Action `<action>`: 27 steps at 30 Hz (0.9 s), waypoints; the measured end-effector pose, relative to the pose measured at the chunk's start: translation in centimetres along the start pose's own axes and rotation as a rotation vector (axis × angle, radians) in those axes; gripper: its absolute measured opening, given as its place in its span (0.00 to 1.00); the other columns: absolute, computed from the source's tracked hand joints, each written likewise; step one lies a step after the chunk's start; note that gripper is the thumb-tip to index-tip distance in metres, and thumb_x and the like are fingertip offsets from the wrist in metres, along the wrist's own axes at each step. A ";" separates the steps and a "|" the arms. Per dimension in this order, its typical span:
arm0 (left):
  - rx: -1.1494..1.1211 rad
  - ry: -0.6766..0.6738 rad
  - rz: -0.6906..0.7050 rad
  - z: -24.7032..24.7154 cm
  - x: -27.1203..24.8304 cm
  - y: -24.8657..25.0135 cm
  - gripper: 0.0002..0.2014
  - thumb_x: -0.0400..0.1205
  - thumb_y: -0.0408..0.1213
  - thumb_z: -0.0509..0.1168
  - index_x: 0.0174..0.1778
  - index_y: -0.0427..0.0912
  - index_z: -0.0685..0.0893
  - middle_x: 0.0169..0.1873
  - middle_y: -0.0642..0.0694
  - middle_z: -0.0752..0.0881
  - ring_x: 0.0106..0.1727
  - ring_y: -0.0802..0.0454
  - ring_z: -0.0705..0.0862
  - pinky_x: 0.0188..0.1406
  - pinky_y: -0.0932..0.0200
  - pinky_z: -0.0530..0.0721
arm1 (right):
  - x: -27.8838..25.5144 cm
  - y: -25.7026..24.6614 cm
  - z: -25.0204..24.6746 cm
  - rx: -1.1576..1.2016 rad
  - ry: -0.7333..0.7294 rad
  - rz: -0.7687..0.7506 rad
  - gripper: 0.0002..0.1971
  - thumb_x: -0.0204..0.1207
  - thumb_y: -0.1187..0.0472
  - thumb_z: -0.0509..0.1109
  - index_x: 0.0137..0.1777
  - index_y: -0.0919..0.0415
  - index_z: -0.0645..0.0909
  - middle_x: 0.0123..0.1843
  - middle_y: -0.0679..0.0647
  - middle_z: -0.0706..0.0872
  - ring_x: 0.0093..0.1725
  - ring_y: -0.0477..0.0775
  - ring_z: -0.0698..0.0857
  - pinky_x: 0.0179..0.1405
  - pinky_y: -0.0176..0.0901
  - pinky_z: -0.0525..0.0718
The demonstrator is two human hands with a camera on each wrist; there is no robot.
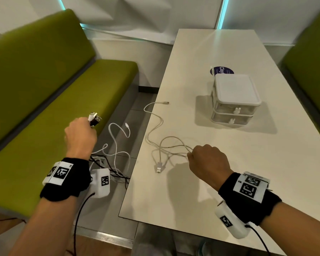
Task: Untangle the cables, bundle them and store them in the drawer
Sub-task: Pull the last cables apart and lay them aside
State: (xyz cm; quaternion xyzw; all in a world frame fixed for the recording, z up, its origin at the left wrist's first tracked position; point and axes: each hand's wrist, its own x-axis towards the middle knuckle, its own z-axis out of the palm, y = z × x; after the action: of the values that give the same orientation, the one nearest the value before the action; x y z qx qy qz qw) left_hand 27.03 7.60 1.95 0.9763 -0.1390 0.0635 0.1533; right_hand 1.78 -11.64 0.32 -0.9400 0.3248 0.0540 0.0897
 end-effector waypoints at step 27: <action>-0.666 -0.367 0.154 3.6 -10.0 6.7 0.21 0.88 0.45 0.57 0.34 0.43 0.89 0.31 0.52 0.91 0.22 0.58 0.80 0.24 0.63 0.75 | -1.1 -1.1 -0.6 0.390 0.067 -0.133 0.31 0.85 0.38 0.44 0.47 0.55 0.85 0.45 0.55 0.89 0.51 0.66 0.84 0.52 0.55 0.82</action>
State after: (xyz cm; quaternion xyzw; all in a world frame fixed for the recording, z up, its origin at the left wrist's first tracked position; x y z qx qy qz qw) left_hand 15.88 2.84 -1.23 0.8549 -0.2499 -0.1498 0.4293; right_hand 1.62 -10.27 1.24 -0.9255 0.2693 -0.0473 0.2623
